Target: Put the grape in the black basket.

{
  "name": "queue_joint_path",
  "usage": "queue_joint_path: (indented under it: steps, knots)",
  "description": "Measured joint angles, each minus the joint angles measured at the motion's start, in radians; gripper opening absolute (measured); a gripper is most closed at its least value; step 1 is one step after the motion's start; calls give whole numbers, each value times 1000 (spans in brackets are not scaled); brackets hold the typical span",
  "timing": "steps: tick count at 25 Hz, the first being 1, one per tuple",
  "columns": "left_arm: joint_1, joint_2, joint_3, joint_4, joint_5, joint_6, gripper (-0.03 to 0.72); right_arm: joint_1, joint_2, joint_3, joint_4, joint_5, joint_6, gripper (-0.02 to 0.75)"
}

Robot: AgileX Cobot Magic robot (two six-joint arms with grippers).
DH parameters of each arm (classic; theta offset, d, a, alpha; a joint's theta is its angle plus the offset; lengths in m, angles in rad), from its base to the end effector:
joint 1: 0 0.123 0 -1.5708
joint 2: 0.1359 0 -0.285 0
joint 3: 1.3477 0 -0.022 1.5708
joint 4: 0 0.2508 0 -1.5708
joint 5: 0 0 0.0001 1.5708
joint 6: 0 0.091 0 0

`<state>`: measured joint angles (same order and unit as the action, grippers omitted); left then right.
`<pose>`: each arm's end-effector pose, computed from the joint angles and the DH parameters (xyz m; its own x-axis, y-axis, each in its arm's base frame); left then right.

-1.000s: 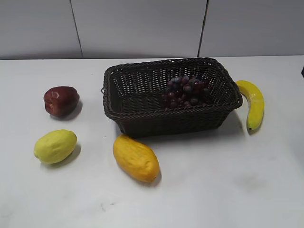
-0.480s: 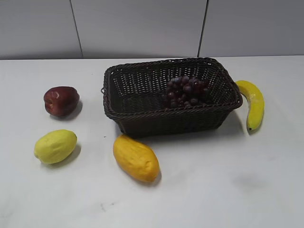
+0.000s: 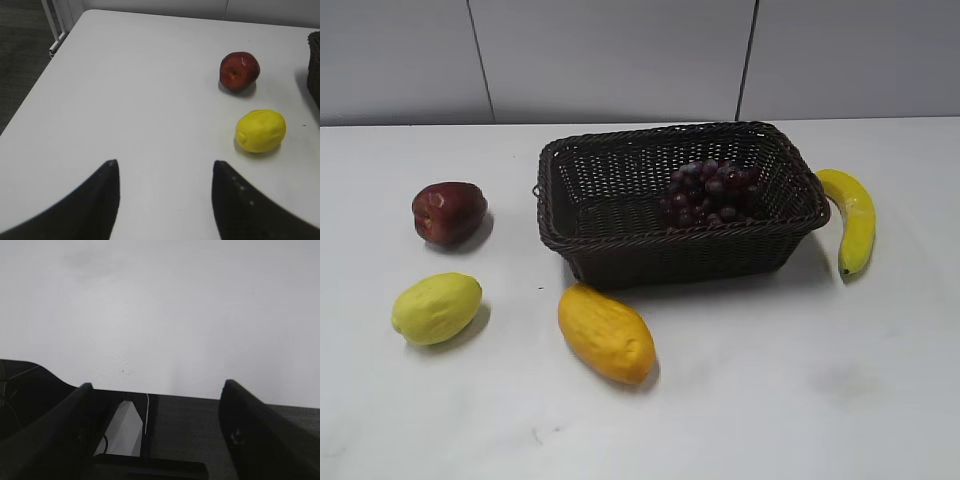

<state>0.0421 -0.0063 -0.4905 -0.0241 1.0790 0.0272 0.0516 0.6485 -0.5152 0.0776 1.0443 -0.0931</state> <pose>-0.0054 -0.0022 0.2732 -0.4748 -0.0042 -0.8801 -0.0159 0.9999 0.0038 0.0914 0.0108 0.2542 -0.8793 -0.0994 -0.4658 -0.1302 0.9909 0.0343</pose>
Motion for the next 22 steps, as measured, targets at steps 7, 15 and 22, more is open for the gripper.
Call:
queue_joint_path:
  steps: [7,15,22]
  knots:
    - [0,0,0,0,0,0,552,0,-282,5,-2,1,-1,575]
    - [0,0,0,0,0,0,552,0,-551,5,-2,2,-4,575]
    - [0,0,0,0,0,0,552,0,-652,12,-2,4,-4,575]
